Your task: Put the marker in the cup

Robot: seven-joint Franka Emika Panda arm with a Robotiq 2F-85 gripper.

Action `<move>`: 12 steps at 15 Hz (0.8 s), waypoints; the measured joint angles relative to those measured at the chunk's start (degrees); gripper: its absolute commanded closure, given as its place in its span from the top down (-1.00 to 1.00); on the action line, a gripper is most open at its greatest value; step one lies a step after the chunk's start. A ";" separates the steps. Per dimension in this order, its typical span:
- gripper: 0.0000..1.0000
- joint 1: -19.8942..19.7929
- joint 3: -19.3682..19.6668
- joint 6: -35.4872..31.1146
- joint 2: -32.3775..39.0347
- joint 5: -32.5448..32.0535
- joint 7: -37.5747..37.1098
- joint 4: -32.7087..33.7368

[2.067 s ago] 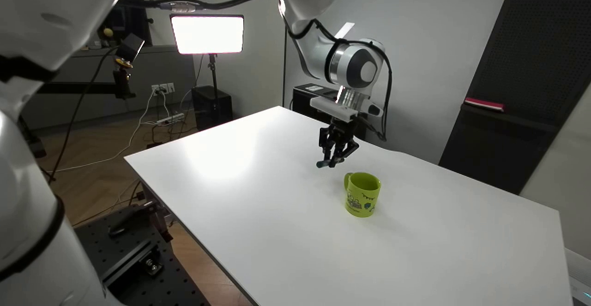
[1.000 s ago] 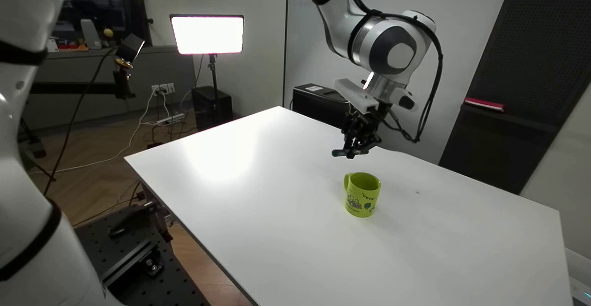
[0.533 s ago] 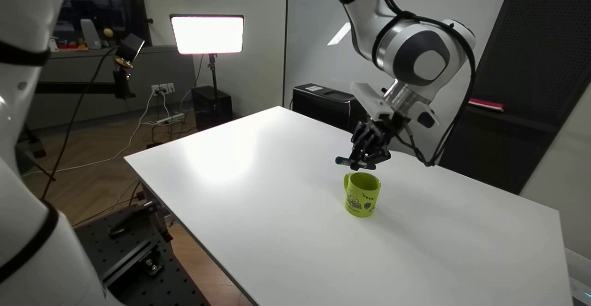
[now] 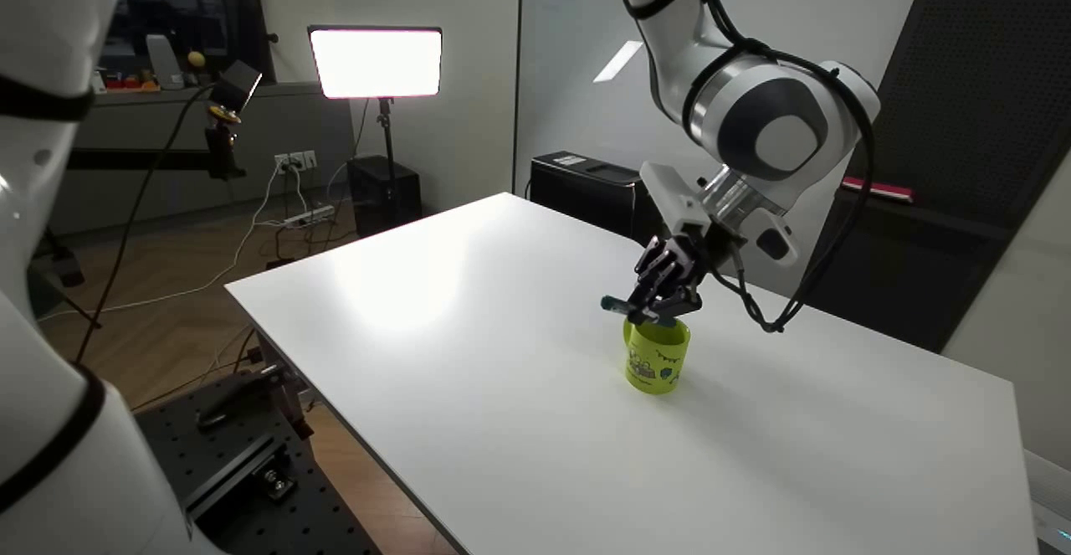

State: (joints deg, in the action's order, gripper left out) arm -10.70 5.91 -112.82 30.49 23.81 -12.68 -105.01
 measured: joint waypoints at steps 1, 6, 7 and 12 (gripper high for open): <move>-0.88 0.04 -0.12 -0.01 0.37 0.27 0.00 0.00; -0.88 0.58 -1.10 -0.49 2.96 1.14 0.00 0.48; -0.88 0.67 -1.30 -0.63 3.64 1.16 0.00 0.79; -0.88 0.88 -1.90 -0.87 6.50 1.17 0.00 3.50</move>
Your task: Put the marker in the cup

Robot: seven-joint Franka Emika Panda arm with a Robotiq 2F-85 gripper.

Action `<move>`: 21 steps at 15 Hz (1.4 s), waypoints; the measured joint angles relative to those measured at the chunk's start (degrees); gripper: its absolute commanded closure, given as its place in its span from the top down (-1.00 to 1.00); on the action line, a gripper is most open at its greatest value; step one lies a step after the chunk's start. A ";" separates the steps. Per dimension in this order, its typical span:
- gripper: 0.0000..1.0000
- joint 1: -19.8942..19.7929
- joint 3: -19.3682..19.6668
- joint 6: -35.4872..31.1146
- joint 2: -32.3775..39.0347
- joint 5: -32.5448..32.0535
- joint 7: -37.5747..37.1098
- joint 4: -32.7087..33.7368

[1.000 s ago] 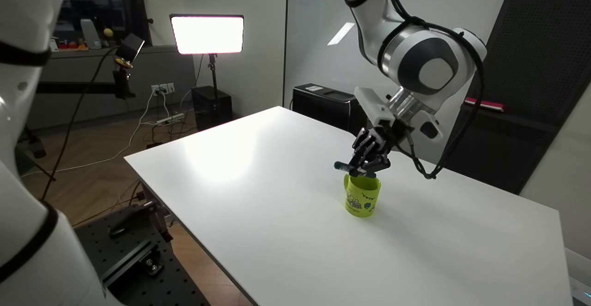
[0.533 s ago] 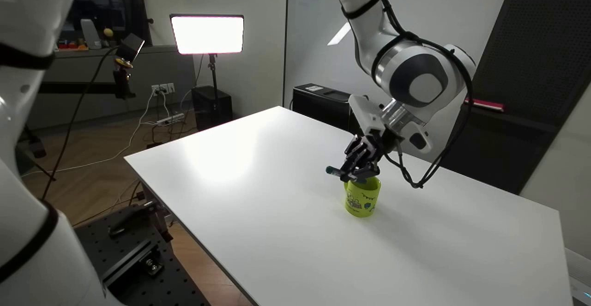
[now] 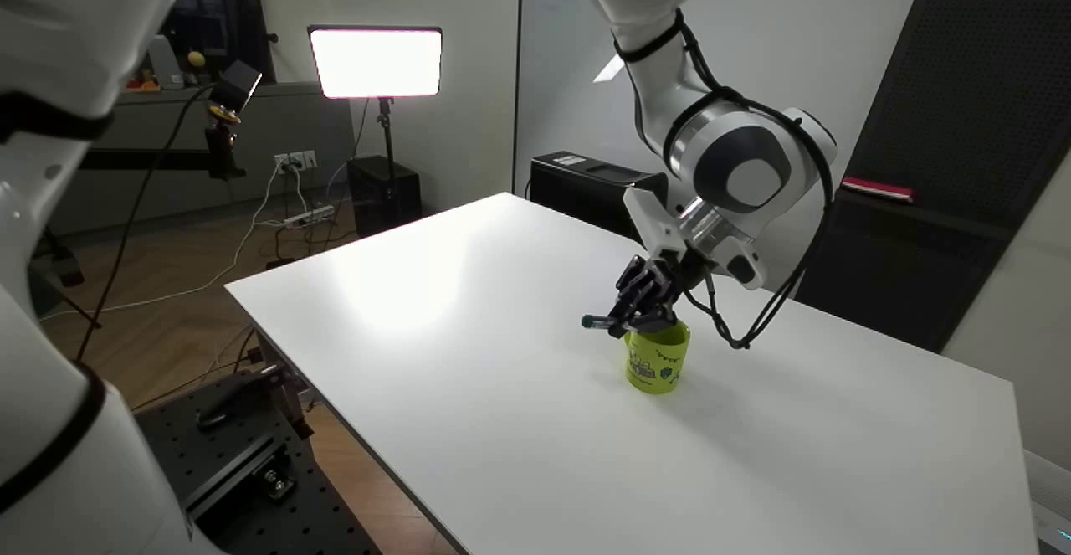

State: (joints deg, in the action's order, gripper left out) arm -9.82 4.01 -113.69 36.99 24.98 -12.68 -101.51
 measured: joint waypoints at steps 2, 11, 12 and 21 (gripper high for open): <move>-0.88 0.00 -0.03 0.00 0.74 0.00 0.01 1.06; -0.88 -0.93 -0.12 0.19 1.50 2.03 0.46 4.52; -0.88 -1.27 -0.18 0.39 1.50 2.68 0.60 4.69; -0.88 -5.84 -0.74 4.60 2.28 12.07 2.74 5.40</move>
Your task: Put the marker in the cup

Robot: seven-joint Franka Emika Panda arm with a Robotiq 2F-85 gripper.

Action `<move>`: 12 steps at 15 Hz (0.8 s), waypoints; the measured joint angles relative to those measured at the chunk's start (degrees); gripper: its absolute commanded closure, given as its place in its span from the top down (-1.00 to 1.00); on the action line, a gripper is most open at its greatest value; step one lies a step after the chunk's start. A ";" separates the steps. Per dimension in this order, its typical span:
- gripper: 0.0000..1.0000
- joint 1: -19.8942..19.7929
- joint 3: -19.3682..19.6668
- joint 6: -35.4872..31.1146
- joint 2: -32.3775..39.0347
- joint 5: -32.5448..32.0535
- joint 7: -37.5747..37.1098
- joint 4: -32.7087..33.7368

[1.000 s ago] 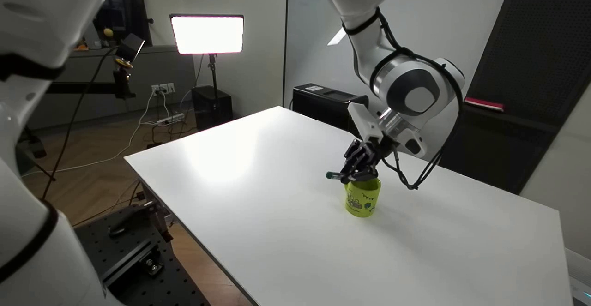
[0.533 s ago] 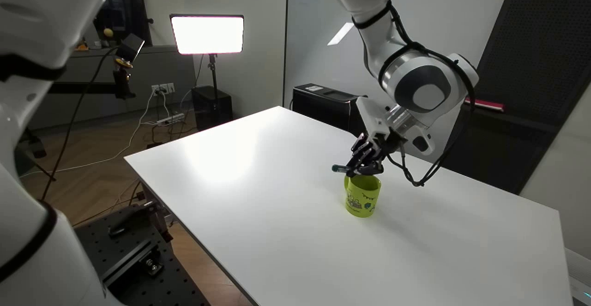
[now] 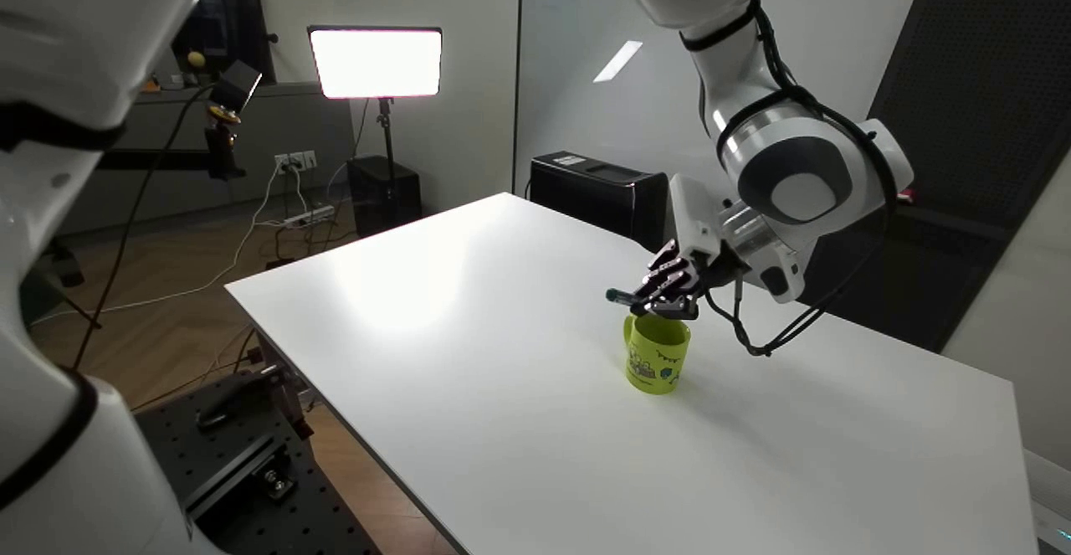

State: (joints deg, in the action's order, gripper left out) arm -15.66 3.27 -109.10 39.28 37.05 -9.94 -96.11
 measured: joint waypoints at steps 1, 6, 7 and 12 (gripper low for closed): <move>-0.88 -0.19 0.00 0.40 0.23 0.90 0.04 0.18; -0.88 -0.46 0.00 2.07 2.49 5.50 0.07 1.13; -0.88 -0.48 0.00 2.16 3.05 6.09 0.07 1.33; -0.88 -0.88 0.24 2.79 5.52 8.52 0.07 2.81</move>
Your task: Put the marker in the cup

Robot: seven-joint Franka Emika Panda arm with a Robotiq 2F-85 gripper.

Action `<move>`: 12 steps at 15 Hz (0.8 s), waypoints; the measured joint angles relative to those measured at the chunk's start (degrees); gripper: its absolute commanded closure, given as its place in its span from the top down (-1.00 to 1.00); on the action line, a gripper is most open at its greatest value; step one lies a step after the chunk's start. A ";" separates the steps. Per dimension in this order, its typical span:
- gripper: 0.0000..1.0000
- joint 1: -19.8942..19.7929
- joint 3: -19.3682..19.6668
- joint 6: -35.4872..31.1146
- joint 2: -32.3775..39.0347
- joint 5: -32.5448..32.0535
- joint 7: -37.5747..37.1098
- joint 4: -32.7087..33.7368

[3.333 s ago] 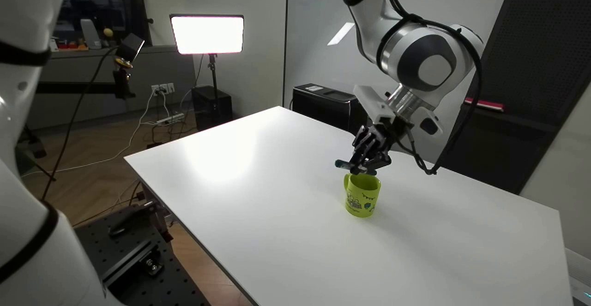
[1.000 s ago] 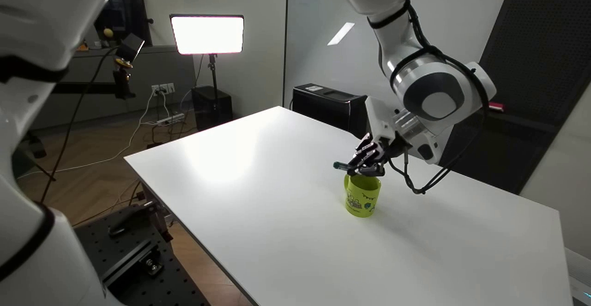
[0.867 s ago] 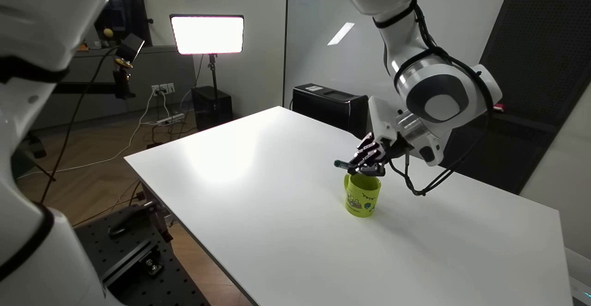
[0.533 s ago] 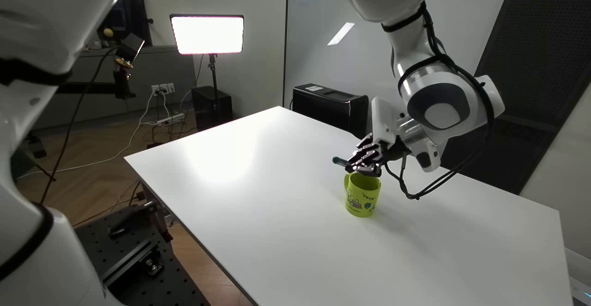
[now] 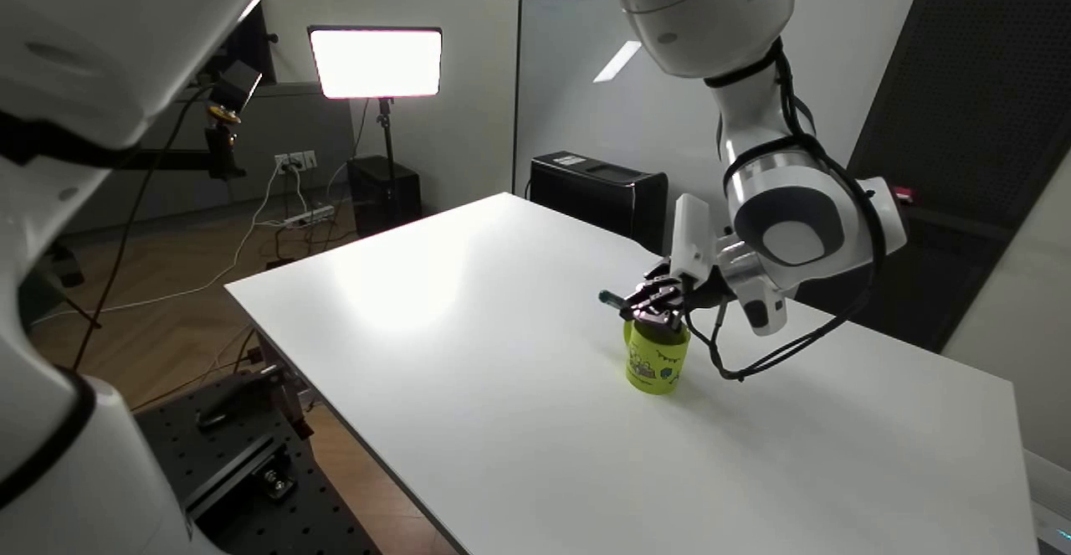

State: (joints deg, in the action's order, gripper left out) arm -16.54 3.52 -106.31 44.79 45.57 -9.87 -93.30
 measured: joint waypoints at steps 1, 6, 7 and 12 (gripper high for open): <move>-0.88 -0.20 0.03 0.20 0.34 0.45 0.00 0.30; -0.88 -1.44 0.11 1.28 1.04 1.74 0.00 1.11; -0.88 -1.64 0.15 1.51 1.07 1.90 0.00 1.19; 0.24 -2.34 0.70 2.44 1.27 2.49 0.06 1.63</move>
State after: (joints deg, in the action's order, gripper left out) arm -18.88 4.22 -103.87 46.06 48.06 -9.81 -91.67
